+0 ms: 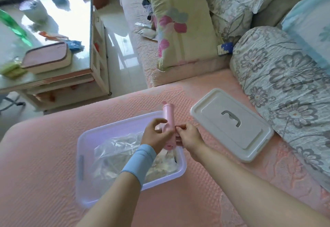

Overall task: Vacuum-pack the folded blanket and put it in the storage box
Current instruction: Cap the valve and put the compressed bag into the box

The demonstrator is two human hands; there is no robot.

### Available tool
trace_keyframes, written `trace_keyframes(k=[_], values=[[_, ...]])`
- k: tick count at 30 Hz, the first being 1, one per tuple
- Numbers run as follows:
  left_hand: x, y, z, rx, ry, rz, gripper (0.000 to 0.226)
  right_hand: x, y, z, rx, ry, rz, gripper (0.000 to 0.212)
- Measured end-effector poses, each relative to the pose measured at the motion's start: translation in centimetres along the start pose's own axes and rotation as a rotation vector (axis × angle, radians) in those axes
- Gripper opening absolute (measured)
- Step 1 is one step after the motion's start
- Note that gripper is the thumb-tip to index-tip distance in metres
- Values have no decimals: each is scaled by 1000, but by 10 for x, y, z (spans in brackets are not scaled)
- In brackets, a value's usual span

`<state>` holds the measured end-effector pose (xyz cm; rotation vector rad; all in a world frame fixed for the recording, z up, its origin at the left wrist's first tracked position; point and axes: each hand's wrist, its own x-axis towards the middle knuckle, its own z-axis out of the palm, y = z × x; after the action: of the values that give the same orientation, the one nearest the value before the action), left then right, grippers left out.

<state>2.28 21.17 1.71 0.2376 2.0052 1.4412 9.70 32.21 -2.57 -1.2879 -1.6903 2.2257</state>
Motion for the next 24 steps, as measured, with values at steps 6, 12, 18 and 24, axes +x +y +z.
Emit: trace_keyframes(k=[6, 12, 18, 24], values=[[-20, -58, -65, 239, 31, -108, 73, -13, 40, 68, -330, -32, 5, 10], [-21, -104, -105, 666, 10, -245, 80, -5, 70, 82, -448, -21, 95, 28], [-17, -119, -110, 804, -99, -265, 78, -4, 80, 79, -338, -82, 140, 56], [-12, -86, -77, 795, 43, -7, 44, -3, 59, 52, -407, 44, -101, 31]])
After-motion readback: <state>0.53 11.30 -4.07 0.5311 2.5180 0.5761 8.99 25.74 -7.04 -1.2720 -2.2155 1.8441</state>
